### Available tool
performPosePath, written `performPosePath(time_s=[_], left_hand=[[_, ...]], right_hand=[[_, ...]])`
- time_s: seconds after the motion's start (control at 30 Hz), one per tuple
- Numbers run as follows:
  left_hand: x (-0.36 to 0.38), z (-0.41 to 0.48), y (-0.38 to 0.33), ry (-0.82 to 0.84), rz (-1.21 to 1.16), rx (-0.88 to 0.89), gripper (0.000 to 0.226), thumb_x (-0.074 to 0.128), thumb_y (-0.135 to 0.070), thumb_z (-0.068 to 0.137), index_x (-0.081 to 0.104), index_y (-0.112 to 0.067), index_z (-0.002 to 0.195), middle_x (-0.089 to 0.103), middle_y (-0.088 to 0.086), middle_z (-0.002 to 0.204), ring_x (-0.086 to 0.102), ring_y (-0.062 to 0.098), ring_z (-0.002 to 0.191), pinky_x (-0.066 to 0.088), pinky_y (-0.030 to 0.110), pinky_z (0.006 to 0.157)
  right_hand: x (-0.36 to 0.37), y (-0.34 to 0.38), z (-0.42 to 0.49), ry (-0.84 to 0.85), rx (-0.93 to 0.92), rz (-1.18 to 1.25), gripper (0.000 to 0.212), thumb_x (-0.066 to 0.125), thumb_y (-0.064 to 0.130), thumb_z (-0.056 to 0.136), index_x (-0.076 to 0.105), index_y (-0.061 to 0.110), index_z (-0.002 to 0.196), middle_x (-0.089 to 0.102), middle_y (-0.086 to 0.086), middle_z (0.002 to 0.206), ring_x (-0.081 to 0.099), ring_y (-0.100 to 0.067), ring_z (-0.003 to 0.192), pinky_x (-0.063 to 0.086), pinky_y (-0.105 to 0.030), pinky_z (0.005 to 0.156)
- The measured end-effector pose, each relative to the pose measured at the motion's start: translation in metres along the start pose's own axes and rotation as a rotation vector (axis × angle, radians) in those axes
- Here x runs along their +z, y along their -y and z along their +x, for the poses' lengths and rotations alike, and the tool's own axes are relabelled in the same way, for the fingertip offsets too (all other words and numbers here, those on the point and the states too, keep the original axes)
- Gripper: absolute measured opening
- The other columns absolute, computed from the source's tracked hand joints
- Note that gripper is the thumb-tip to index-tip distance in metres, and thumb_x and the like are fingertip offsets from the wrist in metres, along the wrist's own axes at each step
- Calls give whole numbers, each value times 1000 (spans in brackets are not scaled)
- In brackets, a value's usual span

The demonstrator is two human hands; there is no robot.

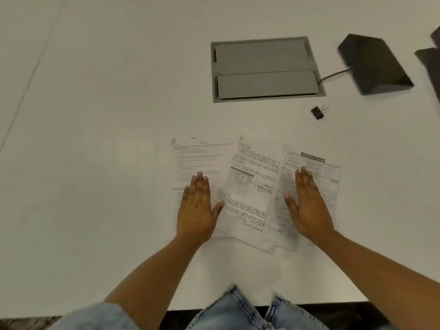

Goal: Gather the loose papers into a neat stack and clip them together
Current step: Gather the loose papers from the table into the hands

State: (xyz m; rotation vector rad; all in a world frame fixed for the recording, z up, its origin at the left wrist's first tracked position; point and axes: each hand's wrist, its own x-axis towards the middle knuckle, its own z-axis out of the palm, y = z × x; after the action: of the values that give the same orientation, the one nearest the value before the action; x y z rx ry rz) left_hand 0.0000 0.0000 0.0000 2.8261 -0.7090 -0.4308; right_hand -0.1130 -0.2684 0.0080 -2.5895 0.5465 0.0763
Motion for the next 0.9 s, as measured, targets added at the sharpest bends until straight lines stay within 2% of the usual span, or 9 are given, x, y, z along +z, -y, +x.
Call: performPosePath(time_s=[0.13, 0.3, 0.4, 0.5, 0.7, 0.8, 0.9], left_hand=[[17, -9, -2, 47, -28, -71, 92, -6, -72, 86, -13, -11, 155, -18, 3, 163, -17, 19, 150, -3, 37, 124], [19, -7, -2, 40, -45, -77, 88, 6, -69, 90, -10, -13, 156, -8, 3, 166, -11, 17, 152, -6, 32, 122], [10, -5, -9, -27, -171, -153, 83, 27, -63, 96, 1, -13, 157, 13, 6, 166, 13, 22, 152, 8, 34, 122], [-1, 6, -20, -101, -314, -294, 80, 46, -53, 95, 14, -13, 156, 37, 10, 156, 37, 28, 142, 28, 44, 117], [-16, 28, -33, -64, -603, -459, 82, 67, -34, 89, 21, -10, 153, 55, 8, 139, 53, 28, 127, 46, 45, 103], [-22, 35, -40, 63, -717, -517, 63, 70, -32, 88, 41, -11, 140, 64, 9, 125, 64, 28, 110, 52, 38, 87], [-23, 34, -46, 167, -838, -516, 36, 65, -28, 92, 55, -13, 123, 67, 8, 120, 66, 27, 103, 56, 42, 89]], right_hand=[[11, -8, -17, 82, 11, -45, 78, 23, 57, 95, 4, 12, 156, -3, -2, 164, -5, -18, 152, 7, -38, 123], [17, -10, -24, 70, 5, -43, 74, 52, 40, 96, 19, 10, 155, 8, -2, 162, 5, -18, 151, 15, -42, 123], [16, -5, -27, 23, 17, -11, 73, 59, 37, 93, 27, 12, 153, 15, -1, 162, 13, -17, 150, 15, -37, 121], [16, -9, -33, 28, 52, -44, 75, 63, 38, 91, 30, 12, 152, 18, -2, 162, 18, -20, 149, 16, -37, 121], [26, -22, -53, 131, 29, -133, 75, 58, 46, 91, 31, 12, 152, 17, -3, 161, 17, -24, 150, 13, -36, 120], [29, -18, -61, 156, 8, -118, 74, 56, 48, 92, 28, 16, 153, 15, 0, 162, 13, -19, 150, 12, -34, 121], [27, -12, -66, 168, -5, -55, 74, 55, 48, 93, 26, 18, 153, 11, 4, 161, 12, -14, 149, 10, -30, 120]])
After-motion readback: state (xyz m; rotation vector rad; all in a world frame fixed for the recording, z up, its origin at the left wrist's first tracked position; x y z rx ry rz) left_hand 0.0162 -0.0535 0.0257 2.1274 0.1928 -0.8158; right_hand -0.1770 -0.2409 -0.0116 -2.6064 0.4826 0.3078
